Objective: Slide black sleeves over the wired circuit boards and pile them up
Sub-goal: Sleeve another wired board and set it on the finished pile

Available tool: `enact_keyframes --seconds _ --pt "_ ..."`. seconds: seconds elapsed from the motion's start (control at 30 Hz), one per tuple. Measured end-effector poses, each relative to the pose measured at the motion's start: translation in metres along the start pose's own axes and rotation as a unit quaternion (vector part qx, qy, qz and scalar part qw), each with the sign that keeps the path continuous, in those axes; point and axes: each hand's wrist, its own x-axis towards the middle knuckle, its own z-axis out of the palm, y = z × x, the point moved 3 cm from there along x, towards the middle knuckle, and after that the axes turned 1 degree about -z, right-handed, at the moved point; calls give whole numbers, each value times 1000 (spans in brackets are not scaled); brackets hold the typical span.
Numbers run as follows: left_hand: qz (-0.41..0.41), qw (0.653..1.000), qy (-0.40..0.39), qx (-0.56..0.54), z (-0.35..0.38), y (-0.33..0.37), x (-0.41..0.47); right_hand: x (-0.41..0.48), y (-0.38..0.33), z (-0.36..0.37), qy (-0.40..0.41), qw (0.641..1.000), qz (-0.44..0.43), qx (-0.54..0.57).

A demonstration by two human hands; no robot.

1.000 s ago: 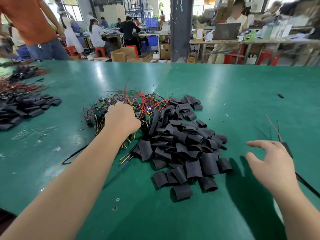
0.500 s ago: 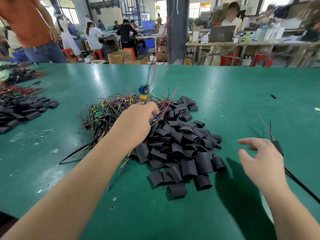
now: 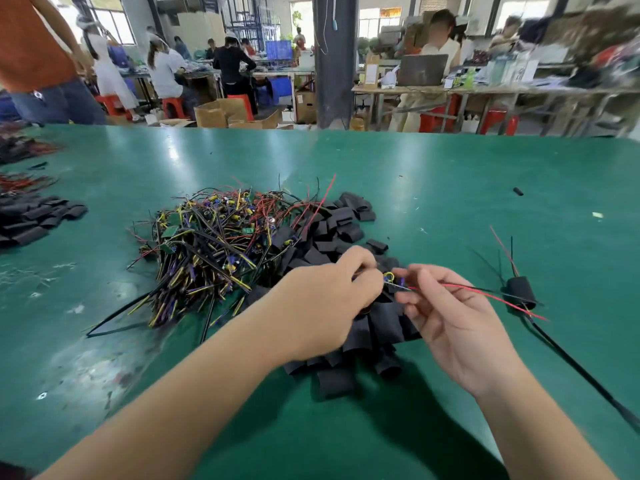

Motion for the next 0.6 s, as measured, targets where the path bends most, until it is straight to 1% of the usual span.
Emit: enact_keyframes --seconds 0.07,0.1,0.17,0.23,0.27,0.3,0.37,0.4,0.43,0.47,0.5,0.53,0.6 --pt "-11 997 59 -38 9 3 -6 0 2 0 8 999 -12 -48" --pt "-24 995 74 -69 12 2 -7 0 4 -1 9 997 -17 -73" --pt "-85 986 60 -127 20 -3 -3 0 6 -1 -2 992 -30 -121" --pt "-139 984 32 -104 31 -12 4 0 8 -1 -3 982 -37 -185" --pt "-146 984 39 -96 35 -14 8 0 9 -1 3 974 -39 -223" --pt "-149 981 55 -114 38 -15 10 0 10 -1 11 965 -43 -258" --pt "-153 967 89 -185 43 -15 12 1 10 -5 43 942 -53 -330" --pt "-157 957 105 -218 46 -15 12 1 10 -9 65 915 -60 -393" --pt "-161 948 123 -245 50 -16 11 2 9 -12 81 871 -69 -480" --pt "-164 941 141 -261 52 -16 10 2 9 -14 82 816 -75 -567" --pt "-168 936 158 -266 54 -17 8 2 9 -15 68 772 -74 -628" --pt "-172 932 175 -266 55 -19 6 2 11 -15 44 751 -63 -656" --pt "-178 925 205 -266 56 -22 1 1 18 -13 1 750 -31 -661"
